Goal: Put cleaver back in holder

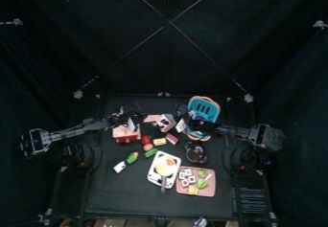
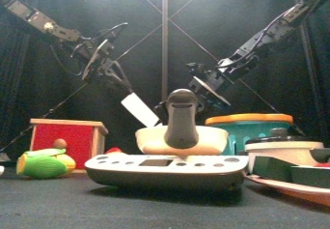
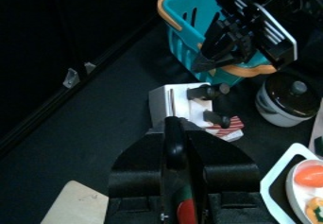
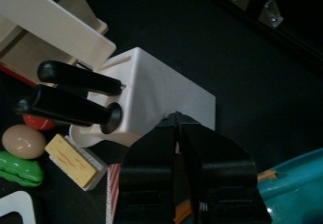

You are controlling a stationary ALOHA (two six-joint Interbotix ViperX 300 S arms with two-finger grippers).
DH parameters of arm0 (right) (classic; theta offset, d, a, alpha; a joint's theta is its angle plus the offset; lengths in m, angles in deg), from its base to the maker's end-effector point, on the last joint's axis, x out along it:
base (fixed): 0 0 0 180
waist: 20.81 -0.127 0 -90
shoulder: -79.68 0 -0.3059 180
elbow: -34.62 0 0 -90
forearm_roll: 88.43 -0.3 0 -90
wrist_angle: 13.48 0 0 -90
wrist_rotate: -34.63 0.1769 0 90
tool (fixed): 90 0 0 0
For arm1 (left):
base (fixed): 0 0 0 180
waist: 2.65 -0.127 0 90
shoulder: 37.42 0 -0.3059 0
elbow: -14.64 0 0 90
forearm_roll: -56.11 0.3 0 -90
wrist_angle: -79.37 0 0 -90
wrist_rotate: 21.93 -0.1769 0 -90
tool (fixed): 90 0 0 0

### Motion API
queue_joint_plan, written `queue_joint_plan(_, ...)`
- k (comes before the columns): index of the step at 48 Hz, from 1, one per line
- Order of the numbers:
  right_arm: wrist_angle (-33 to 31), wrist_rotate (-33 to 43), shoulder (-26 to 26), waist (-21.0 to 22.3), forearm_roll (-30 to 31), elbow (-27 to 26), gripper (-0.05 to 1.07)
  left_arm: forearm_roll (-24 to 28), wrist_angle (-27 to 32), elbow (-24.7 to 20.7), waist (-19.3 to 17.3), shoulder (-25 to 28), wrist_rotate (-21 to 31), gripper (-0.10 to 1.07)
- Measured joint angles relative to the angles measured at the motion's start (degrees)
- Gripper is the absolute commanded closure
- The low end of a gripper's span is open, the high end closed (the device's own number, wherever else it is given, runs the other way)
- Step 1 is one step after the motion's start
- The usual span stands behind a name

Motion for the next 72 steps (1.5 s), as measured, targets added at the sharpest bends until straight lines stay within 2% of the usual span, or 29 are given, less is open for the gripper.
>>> queue_joint_plan(26,1.8,0.0,-1.5,0.0,0.0,-0.8,0.66,1.1,-2.7,-0.4,-0.1,2.0,0.0,0.56)
queue_joint_plan(44,1.8,0.0,-1.6,0.0,0.0,-0.8,0.66,1.9,-2.7,-3.5,0.0,7.4,-0.1,0.56)
queue_joint_plan(63,3.0,0.0,-1.6,0.0,0.0,-0.8,0.66,3.6,1.1,-7.7,0.3,11.3,-0.1,0.55)
queue_joint_plan(72,3.3,0.0,-1.6,0.0,0.1,-0.8,0.66,3.8,1.3,-9.1,0.4,13.6,-0.1,0.50)
